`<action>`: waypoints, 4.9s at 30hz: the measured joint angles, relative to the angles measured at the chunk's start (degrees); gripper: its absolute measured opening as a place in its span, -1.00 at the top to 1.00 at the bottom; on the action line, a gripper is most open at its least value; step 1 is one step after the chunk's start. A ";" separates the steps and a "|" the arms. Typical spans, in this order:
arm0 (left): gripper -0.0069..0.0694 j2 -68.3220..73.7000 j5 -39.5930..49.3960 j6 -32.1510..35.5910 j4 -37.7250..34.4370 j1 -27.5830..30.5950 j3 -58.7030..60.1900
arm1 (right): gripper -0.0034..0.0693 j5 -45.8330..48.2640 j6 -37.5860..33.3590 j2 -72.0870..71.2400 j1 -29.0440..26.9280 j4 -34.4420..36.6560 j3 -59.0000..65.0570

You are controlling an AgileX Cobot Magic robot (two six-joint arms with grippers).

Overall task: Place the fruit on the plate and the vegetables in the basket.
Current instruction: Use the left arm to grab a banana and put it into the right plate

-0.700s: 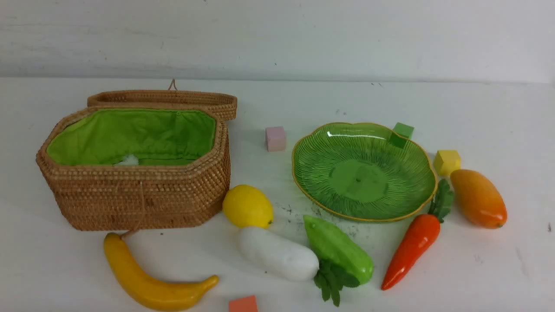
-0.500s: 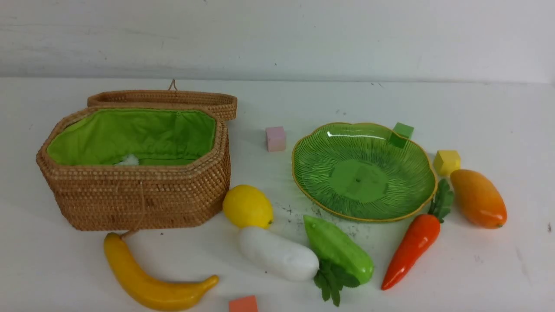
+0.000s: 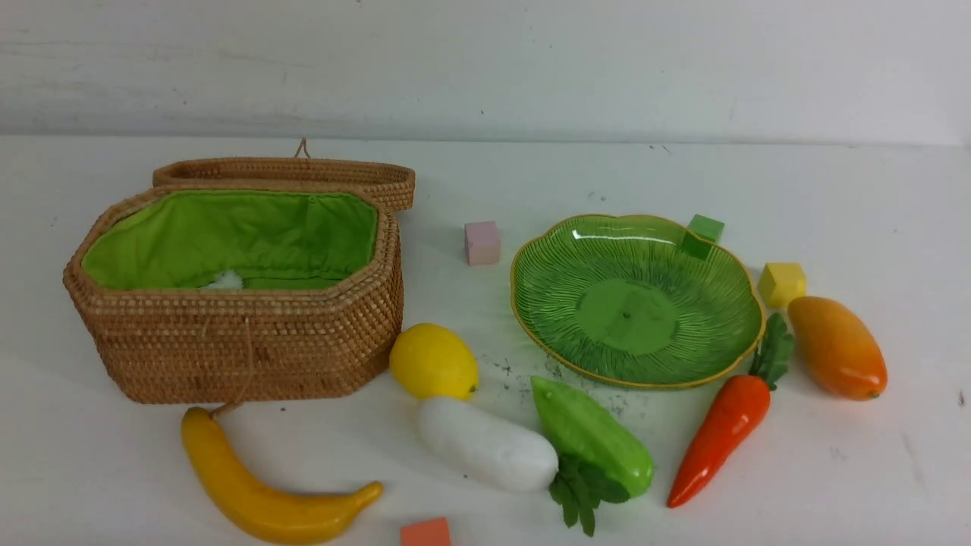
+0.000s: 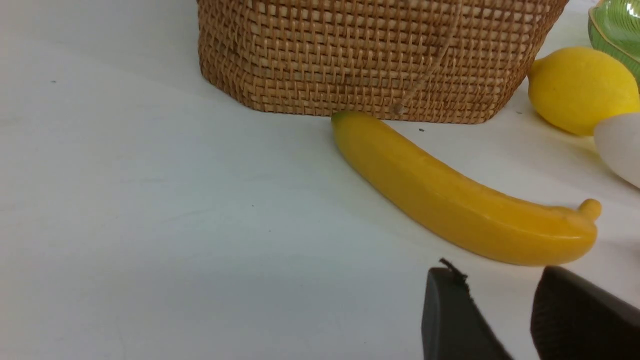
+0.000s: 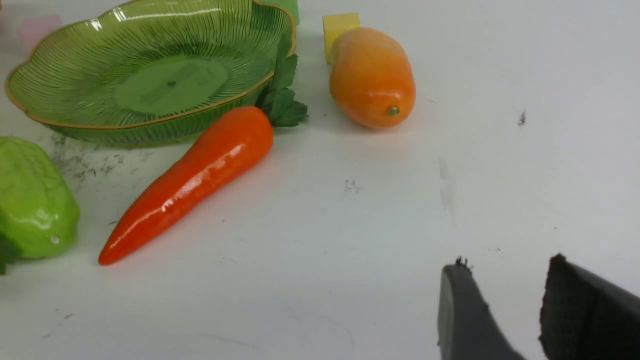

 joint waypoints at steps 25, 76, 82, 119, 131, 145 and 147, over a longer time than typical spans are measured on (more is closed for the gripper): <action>0.84 5.52 0.58 -11.31 -23.34 0.00 -17.94 | 0.24 -7.25 2.69 0.00 0.00 3.80 0.54; 0.30 77.91 26.79 56.84 1.87 -20.73 -49.97 | 0.47 50.25 -26.94 30.26 26.48 26.86 -70.23; -0.44 87.40 18.03 57.26 4.21 -20.73 -49.99 | 0.45 50.25 -27.06 30.18 27.31 26.11 -70.23; 0.01 76.66 8.11 38.83 12.23 -38.76 -57.29 | 0.39 45.30 -20.07 30.17 27.31 18.63 -70.23; 0.01 116.09 5.17 34.53 12.01 -40.66 -99.49 | 0.36 43.19 -3.21 30.17 27.31 5.97 -70.23; -0.32 132.08 9.44 34.48 11.14 -40.72 -118.27 | 0.35 47.85 -2.94 30.17 27.31 6.63 -70.23; -0.54 132.08 9.09 34.48 10.20 -40.72 -118.38 | 0.34 47.90 -2.94 30.17 27.31 6.58 -70.23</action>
